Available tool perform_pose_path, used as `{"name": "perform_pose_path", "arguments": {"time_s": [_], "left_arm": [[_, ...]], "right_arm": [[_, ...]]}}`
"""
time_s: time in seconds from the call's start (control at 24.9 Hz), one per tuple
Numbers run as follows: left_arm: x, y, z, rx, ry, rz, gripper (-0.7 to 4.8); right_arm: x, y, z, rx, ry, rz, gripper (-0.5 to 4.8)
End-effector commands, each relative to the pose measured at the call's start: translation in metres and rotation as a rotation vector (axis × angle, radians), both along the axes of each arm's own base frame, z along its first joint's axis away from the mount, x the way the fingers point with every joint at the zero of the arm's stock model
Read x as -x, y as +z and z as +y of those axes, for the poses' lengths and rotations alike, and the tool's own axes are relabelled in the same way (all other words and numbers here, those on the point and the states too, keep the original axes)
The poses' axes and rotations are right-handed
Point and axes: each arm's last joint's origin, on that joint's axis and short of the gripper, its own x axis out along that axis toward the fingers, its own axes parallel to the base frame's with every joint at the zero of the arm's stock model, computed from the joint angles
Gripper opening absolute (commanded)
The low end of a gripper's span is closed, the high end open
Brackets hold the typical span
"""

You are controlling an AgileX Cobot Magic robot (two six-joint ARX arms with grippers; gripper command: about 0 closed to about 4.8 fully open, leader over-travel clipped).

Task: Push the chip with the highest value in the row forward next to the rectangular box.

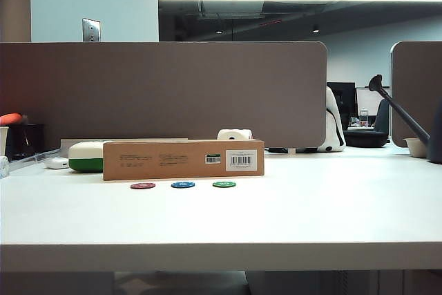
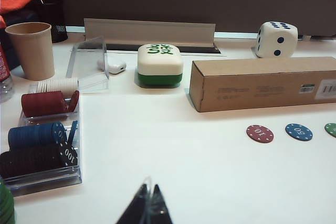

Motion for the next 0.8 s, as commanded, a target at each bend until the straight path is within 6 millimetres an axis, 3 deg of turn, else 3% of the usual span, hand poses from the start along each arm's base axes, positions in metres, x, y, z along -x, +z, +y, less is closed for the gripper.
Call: {"name": "perform_pose_path", "arguments": {"time_s": [0.04, 0.56, 0.8], "left_arm": [[0.000, 0.002, 0.000, -0.001, 0.000, -0.010, -0.05], [0.001, 0.011, 0.000, -0.001, -0.001, -0.006, -0.05], [-0.009, 0.020, 0.000, -0.002, -0.003, 0.107, -0.05]], "right_arm": [[0.000, 0.000, 0.000, -0.001, -0.003, -0.014, -0.05], [0.000, 0.000, 0.000, -0.001, -0.003, -0.014, -0.05], [0.000, 0.000, 0.000, -0.002, -0.003, -0.014, -0.05]]}}
